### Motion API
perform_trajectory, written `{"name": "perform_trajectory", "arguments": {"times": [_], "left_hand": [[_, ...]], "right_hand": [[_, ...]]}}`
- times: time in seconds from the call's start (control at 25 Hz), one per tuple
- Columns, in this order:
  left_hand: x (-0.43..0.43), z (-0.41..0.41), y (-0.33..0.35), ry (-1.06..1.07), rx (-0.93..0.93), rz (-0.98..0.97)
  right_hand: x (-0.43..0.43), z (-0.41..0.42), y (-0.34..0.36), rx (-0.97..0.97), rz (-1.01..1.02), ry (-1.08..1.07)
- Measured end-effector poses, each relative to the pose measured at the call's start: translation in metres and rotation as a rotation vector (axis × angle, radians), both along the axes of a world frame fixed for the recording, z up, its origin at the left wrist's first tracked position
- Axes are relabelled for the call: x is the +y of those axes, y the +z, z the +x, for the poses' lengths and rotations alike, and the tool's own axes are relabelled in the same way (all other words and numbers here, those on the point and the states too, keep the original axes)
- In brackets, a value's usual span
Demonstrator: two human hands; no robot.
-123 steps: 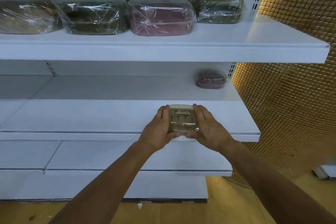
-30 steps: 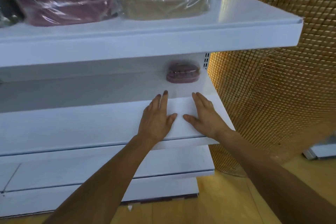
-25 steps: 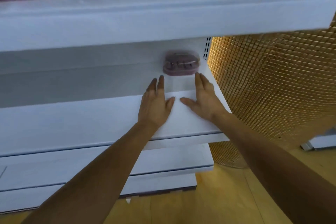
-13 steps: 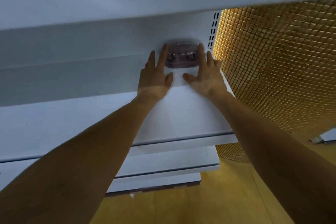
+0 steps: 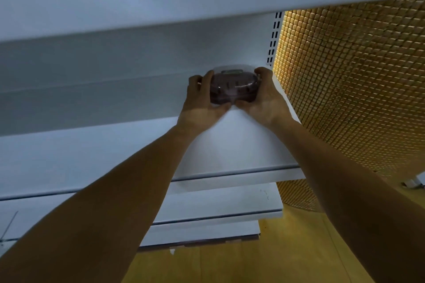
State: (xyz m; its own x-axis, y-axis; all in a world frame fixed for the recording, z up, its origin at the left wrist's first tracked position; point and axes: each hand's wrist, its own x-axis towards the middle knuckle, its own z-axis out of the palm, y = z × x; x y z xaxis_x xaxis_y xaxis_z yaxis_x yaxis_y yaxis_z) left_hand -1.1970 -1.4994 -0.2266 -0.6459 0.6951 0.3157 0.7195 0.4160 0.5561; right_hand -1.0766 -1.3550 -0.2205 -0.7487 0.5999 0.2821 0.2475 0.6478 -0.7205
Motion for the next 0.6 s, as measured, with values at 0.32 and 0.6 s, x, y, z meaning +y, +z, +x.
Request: {"name": "perform_trajectory", "arguments": {"times": [0.32,0.6], "left_hand": [[-0.052,0.047,0.008,-0.037,-0.152,0.023],[-0.108,0.1,0.01,-0.04,-0.129,-0.021]], "right_hand": [[-0.048,0.05,0.001,-0.105,0.16,0.065],[-0.098,0.108,0.018,-0.146,0.133,0.161]]}}
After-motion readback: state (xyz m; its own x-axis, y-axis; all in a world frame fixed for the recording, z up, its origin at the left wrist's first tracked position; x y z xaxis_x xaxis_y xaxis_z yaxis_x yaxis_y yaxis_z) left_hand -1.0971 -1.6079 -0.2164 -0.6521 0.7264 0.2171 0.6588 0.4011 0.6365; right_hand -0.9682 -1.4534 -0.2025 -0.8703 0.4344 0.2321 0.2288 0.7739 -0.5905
